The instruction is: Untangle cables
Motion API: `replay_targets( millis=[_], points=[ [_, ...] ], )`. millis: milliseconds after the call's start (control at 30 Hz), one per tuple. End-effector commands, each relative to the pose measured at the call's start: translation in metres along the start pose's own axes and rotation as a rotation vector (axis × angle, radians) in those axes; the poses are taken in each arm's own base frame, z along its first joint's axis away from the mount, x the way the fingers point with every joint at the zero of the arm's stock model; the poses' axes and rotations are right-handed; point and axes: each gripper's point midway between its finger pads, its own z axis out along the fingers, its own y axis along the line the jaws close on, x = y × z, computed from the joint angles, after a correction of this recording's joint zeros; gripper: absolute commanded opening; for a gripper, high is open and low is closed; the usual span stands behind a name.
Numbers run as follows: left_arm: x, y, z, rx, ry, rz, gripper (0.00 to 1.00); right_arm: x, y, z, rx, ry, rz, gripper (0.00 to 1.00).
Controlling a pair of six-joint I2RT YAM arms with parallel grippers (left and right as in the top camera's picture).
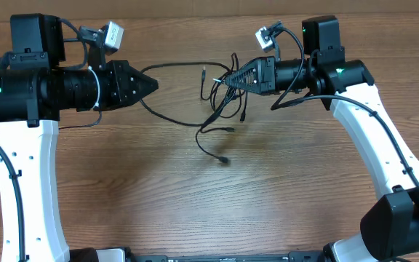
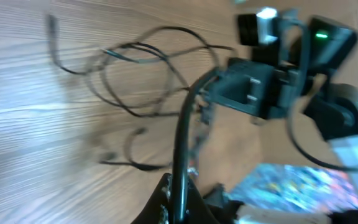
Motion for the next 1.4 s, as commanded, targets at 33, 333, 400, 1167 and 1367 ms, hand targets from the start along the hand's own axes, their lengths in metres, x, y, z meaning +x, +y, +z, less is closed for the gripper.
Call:
replay_targets(
  millis=[33,333,400,1167,1367],
  points=[
    [0.000,0.013,-0.006,-0.123,-0.030,0.045,0.04,0.012,0.043,0.005,-0.190,0.072,-0.097,0.04],
    [0.014,0.062,0.030,-0.252,0.037,-0.035,0.04,0.003,0.089,-0.005,-0.222,0.030,-0.234,0.04],
    [0.019,0.072,0.044,-0.233,0.056,-0.075,0.05,0.003,0.097,-0.008,-0.226,0.022,-0.254,0.04],
    [0.090,0.131,0.130,-0.214,0.221,-0.124,0.04,-0.019,0.142,-0.021,-0.278,-0.040,-0.330,0.04],
    [0.101,0.135,0.156,-0.197,0.208,-0.130,0.04,-0.027,0.154,-0.033,-0.295,-0.060,-0.341,0.04]
  ],
)
